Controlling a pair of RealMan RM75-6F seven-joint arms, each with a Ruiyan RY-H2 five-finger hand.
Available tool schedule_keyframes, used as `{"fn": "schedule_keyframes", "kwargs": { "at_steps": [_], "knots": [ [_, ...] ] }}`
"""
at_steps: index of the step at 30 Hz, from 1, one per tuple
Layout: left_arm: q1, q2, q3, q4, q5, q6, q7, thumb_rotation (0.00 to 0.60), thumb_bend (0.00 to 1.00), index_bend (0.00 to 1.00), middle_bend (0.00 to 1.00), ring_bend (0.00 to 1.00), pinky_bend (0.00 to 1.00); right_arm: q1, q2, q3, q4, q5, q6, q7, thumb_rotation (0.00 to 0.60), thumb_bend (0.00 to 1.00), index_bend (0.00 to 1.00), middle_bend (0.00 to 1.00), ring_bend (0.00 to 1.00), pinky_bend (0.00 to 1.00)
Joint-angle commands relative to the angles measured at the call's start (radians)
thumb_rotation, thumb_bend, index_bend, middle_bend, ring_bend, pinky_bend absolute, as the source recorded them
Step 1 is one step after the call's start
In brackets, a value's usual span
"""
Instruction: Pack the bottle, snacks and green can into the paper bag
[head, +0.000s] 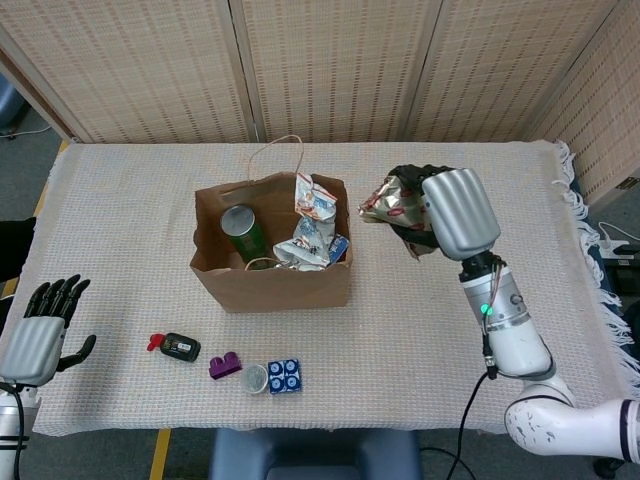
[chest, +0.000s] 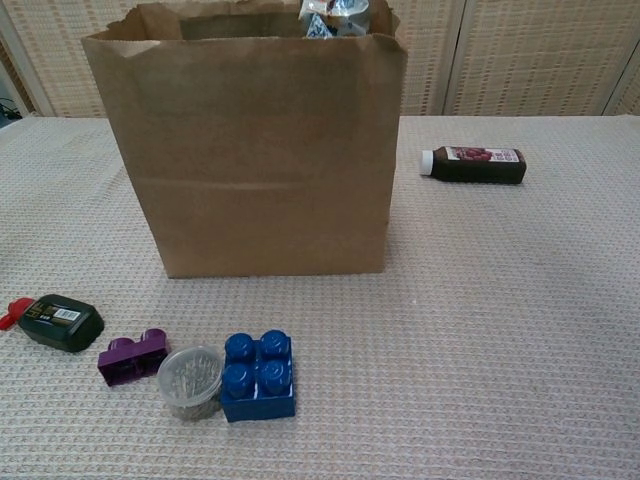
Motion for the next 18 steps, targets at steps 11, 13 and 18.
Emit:
{"fn": "schedule_keyframes", "kwargs": {
  "at_steps": [11, 13, 18],
  "knots": [
    [-0.001, 0.006, 0.003, 0.005, 0.007, -0.003, -0.023, 0.600, 0.35, 0.05, 0.00, 0.00, 0.00, 0.368, -0.408, 0.101, 0.260, 0.234, 0.103, -0.383, 0.600, 0.39, 0.45, 0.54, 0.56, 0.62],
    [-0.001, 0.006, 0.003, 0.007, 0.007, -0.004, -0.024, 0.600, 0.35, 0.05, 0.00, 0.00, 0.00, 0.392, -0.439, 0.102, 0.299, 0.258, 0.101, -0.410, 0.600, 0.39, 0.43, 0.54, 0.54, 0.60],
    [-0.001, 0.003, 0.002, 0.007, 0.004, -0.003, -0.009, 0.600, 0.35, 0.05, 0.00, 0.00, 0.00, 0.436, -0.502, 0.102, 0.379, 0.330, 0.070, -0.452, 0.600, 0.39, 0.24, 0.45, 0.31, 0.35]
  ]
}}
